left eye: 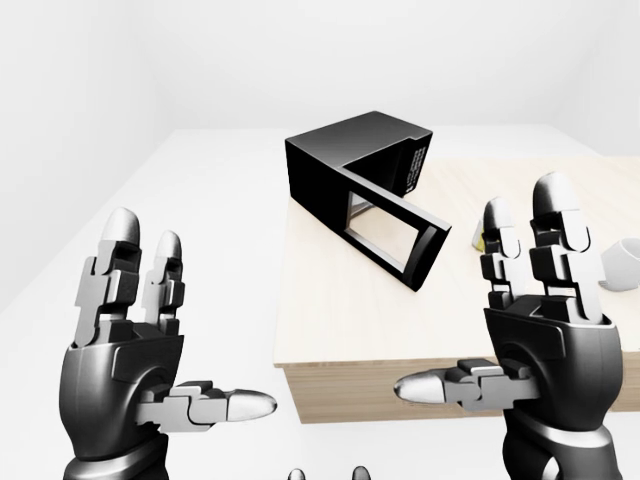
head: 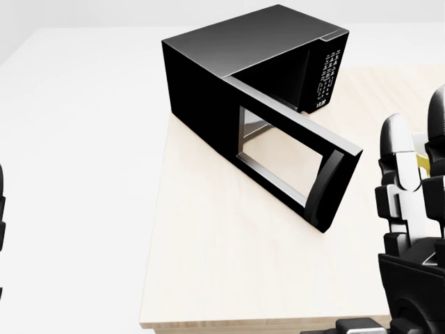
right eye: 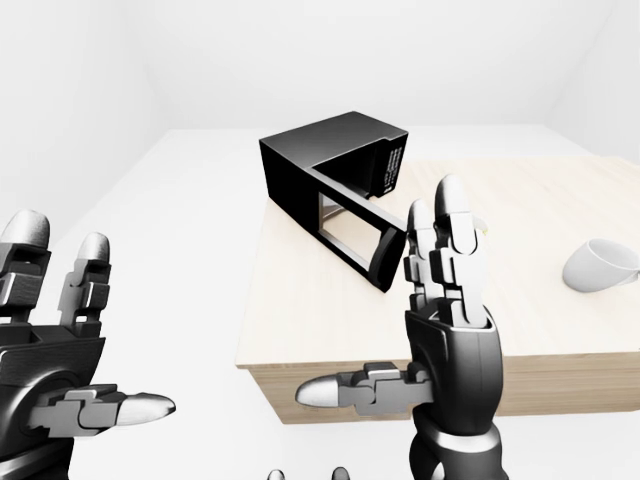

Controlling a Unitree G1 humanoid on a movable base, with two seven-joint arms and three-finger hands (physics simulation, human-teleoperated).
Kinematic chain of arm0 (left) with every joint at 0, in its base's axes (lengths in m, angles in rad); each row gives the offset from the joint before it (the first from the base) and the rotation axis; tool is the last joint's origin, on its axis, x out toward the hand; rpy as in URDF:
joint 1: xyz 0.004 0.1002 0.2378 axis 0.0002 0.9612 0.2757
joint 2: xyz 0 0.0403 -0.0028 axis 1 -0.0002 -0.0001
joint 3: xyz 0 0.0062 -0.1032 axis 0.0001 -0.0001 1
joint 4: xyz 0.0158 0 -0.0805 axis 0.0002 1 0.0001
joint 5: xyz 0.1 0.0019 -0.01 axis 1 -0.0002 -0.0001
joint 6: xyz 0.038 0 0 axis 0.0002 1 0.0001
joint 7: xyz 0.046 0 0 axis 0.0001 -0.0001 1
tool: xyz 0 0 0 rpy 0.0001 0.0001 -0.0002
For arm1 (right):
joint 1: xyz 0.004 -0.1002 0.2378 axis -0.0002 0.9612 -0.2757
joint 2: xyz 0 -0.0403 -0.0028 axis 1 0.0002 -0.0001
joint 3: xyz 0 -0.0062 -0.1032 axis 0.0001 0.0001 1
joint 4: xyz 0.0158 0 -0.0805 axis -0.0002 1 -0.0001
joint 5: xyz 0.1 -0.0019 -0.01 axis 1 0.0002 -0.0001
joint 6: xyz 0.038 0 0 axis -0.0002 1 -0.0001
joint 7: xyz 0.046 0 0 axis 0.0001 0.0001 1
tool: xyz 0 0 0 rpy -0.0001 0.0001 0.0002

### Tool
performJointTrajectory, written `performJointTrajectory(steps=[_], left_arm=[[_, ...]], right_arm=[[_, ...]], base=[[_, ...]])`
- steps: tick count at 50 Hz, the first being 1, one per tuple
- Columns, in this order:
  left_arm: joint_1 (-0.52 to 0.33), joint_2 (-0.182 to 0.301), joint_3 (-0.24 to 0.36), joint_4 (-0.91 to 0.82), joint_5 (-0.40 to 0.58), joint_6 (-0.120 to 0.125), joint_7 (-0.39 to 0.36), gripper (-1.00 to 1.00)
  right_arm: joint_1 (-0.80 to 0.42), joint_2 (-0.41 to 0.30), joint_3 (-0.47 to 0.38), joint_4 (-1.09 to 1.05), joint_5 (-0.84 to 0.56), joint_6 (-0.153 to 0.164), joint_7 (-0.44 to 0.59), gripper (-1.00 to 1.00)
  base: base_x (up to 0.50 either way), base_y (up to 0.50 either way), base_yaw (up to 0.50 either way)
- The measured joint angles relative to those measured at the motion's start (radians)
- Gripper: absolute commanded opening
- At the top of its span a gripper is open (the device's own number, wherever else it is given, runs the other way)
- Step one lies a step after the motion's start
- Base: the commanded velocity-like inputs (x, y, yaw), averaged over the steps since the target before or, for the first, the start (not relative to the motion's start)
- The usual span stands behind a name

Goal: Close the microwave.

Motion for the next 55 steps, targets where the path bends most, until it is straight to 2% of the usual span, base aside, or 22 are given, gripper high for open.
performJointTrajectory(steps=[22,55], left_arm=[[0.005,0.002,-0.013,0.0,0.022,0.0,-0.004,1.0],[0.011,-0.007,-0.007,0.0,0.012,0.0,-0.016,1.0]], right_arm=[[0.0,-0.006,0.012,0.0,-0.01,0.0,-0.013,1.0],[-0.005,0.006,0.018,0.0,-0.051,0.0,-0.008,1.0]], base=[[0.5,0.01,0.0],[0.0,0.0,0.0]])
